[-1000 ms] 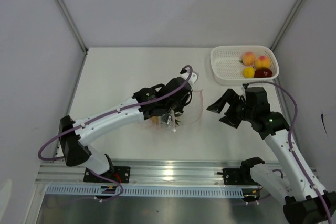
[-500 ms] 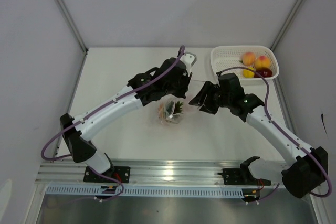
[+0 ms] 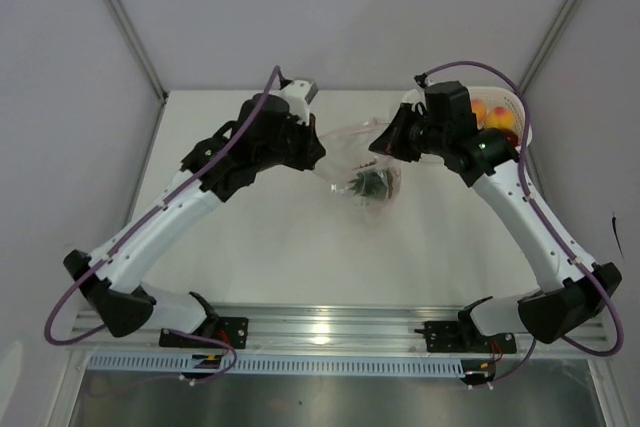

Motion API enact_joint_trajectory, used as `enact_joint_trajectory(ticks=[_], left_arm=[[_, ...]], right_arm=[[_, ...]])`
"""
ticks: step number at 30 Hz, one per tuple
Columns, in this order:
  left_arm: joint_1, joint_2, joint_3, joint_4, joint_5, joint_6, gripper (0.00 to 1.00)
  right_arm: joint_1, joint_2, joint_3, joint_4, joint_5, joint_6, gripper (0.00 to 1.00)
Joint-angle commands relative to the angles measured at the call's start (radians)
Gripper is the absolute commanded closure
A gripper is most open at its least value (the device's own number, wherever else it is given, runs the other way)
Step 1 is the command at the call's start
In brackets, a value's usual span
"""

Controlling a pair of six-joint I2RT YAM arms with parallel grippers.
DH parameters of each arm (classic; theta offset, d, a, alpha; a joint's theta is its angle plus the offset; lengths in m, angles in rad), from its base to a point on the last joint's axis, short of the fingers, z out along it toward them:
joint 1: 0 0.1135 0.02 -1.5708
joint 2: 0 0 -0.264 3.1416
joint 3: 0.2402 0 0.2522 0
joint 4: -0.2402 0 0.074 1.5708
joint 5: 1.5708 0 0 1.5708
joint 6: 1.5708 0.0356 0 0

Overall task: Place the food in the zip-top bag and seal the zipper
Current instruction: Adjust the zipper food storage bag at the center of the board.

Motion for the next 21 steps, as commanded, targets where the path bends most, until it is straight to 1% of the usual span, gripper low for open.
enact_joint_trajectory(ticks=[1, 3, 4, 6, 7, 8, 9, 10, 12, 13, 14, 15, 16, 18, 19, 20, 21], left_arm=[[0.019, -0.094, -0.102, 0.077, 0.022, -0.03, 1.0], [0.042, -0.039, -0.107, 0.048, 0.083, -0.037, 0.99], [0.042, 0.003, -0.108, 0.041, 0.078, -0.03, 1.0], [0.045, 0.012, -0.142, 0.098, 0.079, -0.03, 0.99], [0.047, 0.017, -0.132, 0.1, 0.079, -0.026, 0.99], [0.048, 0.021, -0.083, 0.066, 0.071, -0.017, 0.99], [0.045, 0.02, -0.055, 0.052, 0.071, -0.017, 0.99], [0.047, 0.003, 0.012, 0.049, 0.074, -0.009, 0.99], [0.047, -0.014, 0.056, 0.02, 0.082, -0.006, 0.99], [0.045, -0.021, 0.077, 0.008, 0.096, -0.007, 0.99], [0.045, -0.04, 0.117, -0.002, 0.105, -0.01, 1.0], [0.043, -0.055, 0.117, -0.003, 0.113, -0.015, 0.99], [0.04, -0.074, 0.09, 0.02, 0.123, -0.023, 0.99], [0.037, -0.141, -0.06, 0.082, 0.124, -0.035, 0.99], [0.039, -0.156, -0.099, 0.148, 0.113, -0.037, 1.0], [0.042, -0.16, -0.13, 0.161, 0.107, -0.038, 0.99], [0.042, -0.132, -0.154, 0.163, 0.101, -0.032, 0.99]], right_arm=[[-0.017, -0.014, -0.061, -0.02, 0.022, -0.038, 1.0], [-0.039, 0.032, -0.125, 0.004, -0.02, -0.04, 1.0], [-0.04, 0.049, -0.133, 0.003, -0.017, -0.05, 1.0], [-0.039, 0.081, -0.115, -0.026, 0.012, -0.069, 1.0], [-0.039, 0.083, -0.098, -0.046, 0.022, -0.081, 1.0], [-0.037, 0.08, -0.041, -0.058, 0.028, -0.086, 1.0], [-0.037, 0.077, -0.04, -0.072, 0.035, -0.092, 1.0], [-0.034, 0.077, 0.041, -0.104, 0.054, -0.105, 1.0], [-0.03, 0.081, 0.13, -0.14, 0.063, -0.116, 1.0], [-0.023, 0.086, 0.206, -0.173, 0.048, -0.121, 1.0], [-0.02, 0.09, 0.236, -0.187, 0.037, -0.119, 1.0], [-0.016, 0.087, 0.256, -0.195, 0.032, -0.119, 1.0], [0.003, 0.083, 0.265, -0.197, 0.032, -0.118, 1.0], [0.021, 0.064, 0.229, -0.178, 0.045, -0.121, 1.0], [0.024, 0.045, 0.195, -0.137, 0.049, -0.124, 1.0], [0.021, 0.038, 0.123, -0.115, 0.049, -0.129, 1.0], [0.015, 0.04, 0.1, -0.102, 0.046, -0.144, 1.0]])
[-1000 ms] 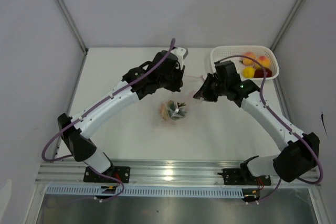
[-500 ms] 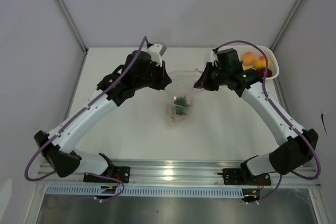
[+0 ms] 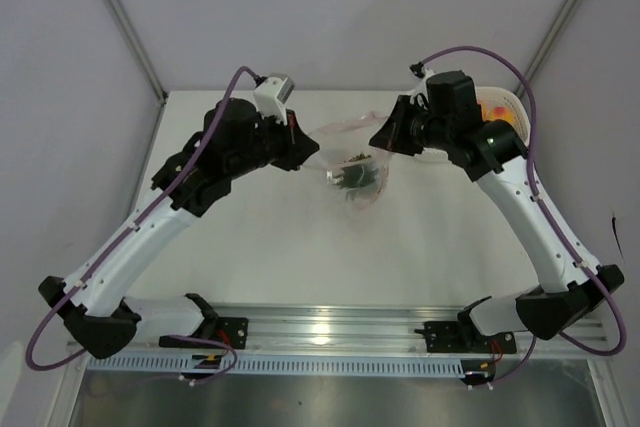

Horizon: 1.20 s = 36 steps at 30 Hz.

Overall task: Place the food in the zip-top bag and seal the zipper
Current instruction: Adjust the zipper food storage bag at the center of the board.

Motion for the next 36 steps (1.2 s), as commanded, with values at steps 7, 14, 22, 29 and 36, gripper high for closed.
enact_joint_trajectory(ticks=[7, 14, 22, 29, 36], left_arm=[[0.008, 0.082, 0.035, 0.137, -0.065, 0.079, 0.99], [0.004, -0.058, 0.005, 0.164, -0.072, 0.057, 0.99], [0.005, -0.041, -0.053, 0.031, -0.167, -0.069, 0.99], [0.005, 0.042, 0.005, -0.003, -0.133, -0.103, 0.99], [0.007, 0.184, 0.066, 0.003, -0.088, -0.134, 0.99]], right_arm=[[-0.007, 0.07, -0.003, 0.125, 0.055, -0.181, 1.0], [0.001, -0.008, 0.016, 0.197, 0.078, -0.172, 0.98], [-0.116, 0.294, 0.106, -0.071, -0.098, -0.144, 0.96], [-0.105, 0.42, 0.24, -0.128, -0.2, -0.18, 0.79], [-0.087, 0.43, 0.258, -0.125, -0.169, -0.206, 0.26]])
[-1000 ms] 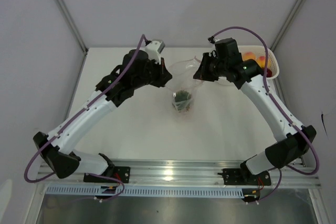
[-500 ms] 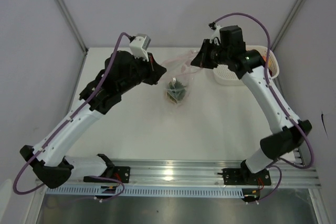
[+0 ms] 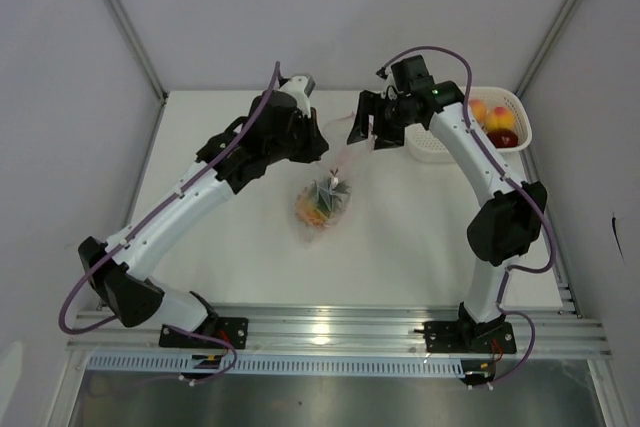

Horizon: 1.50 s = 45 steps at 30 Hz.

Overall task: Place the food in the zip-top bag and seal the zipper
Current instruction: Adjust the zipper food storage bag at the center of the board, then pick up the fake fruit from the bin.

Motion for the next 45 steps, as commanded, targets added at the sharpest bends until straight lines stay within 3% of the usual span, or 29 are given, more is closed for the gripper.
enact_joint_trajectory(ticks=[1, 3, 4, 9, 13, 21, 26, 31, 39, 45], left_arm=[[0.008, 0.047, 0.048, 0.028, 0.025, -0.039, 0.99], [0.01, 0.069, 0.052, 0.04, 0.025, -0.046, 0.99], [0.013, 0.087, 0.057, 0.041, 0.025, -0.049, 0.99], [0.018, 0.127, 0.083, 0.06, 0.024, -0.059, 0.99], [0.022, 0.138, 0.097, 0.08, 0.022, -0.058, 0.99], [0.025, 0.137, 0.12, 0.098, 0.031, -0.049, 0.99], [0.025, 0.132, 0.112, 0.117, 0.085, -0.055, 0.99], [0.027, 0.129, 0.105, 0.123, 0.11, -0.059, 0.99], [0.025, 0.104, 0.039, 0.163, 0.14, -0.075, 0.99], [0.025, 0.118, 0.036, 0.16, 0.145, -0.075, 0.99]], right_arm=[[0.002, -0.029, 0.066, -0.007, 0.019, -0.039, 0.21], [0.003, -0.04, 0.078, -0.007, 0.026, -0.05, 0.02], [0.005, -0.049, 0.095, -0.005, 0.049, -0.053, 0.01], [-0.012, -0.124, 0.167, -0.019, 0.125, -0.044, 0.01], [-0.119, -0.181, 0.202, -0.015, 0.109, -0.017, 0.0], [-0.356, -0.256, 0.101, 0.096, 0.278, -0.024, 0.01], [-0.475, -0.161, 0.061, 0.151, 0.332, -0.041, 0.01], [-0.526, -0.04, 0.072, 0.162, 0.488, -0.055, 0.01], [-0.586, 0.119, 0.098, 0.217, 0.373, -0.027, 0.05], [-0.575, 0.248, 0.156, 0.205, 0.435, -0.017, 0.07]])
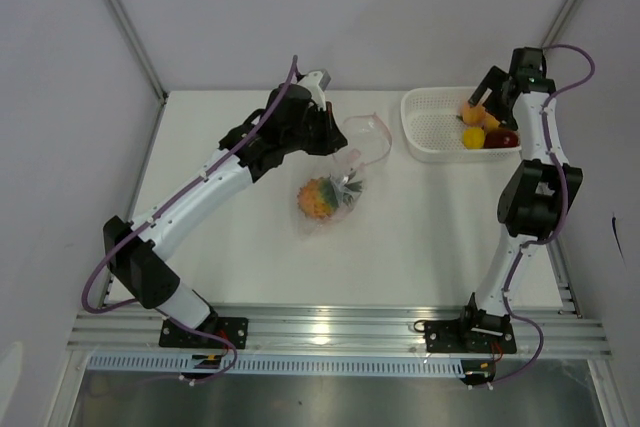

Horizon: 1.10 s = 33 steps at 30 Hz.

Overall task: Place the food in the zip-top bag and seal the zipper
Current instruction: Pick up the fake fruit from the bin.

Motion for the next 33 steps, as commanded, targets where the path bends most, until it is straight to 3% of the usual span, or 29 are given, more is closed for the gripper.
enact_joint_trajectory(ticks=[1, 8, 20, 33], left_arm=[[0.008, -0.025, -0.004, 0.039, 0.023, -0.018, 1.0], [0.009, -0.002, 0.018, 0.03, 0.026, -0.015, 1.0], [0.011, 0.013, 0.021, 0.032, 0.026, -0.011, 0.99], [0.014, 0.013, 0.019, 0.033, 0.026, -0.006, 0.99]], right_arm=[[0.013, 0.074, 0.067, 0.035, 0.021, 0.009, 0.08], [0.031, 0.158, 0.097, 0.041, 0.061, 0.007, 0.11], [0.062, 0.268, 0.133, 0.057, 0.169, -0.03, 0.09], [0.1, 0.364, 0.209, 0.058, 0.304, -0.039, 0.16]])
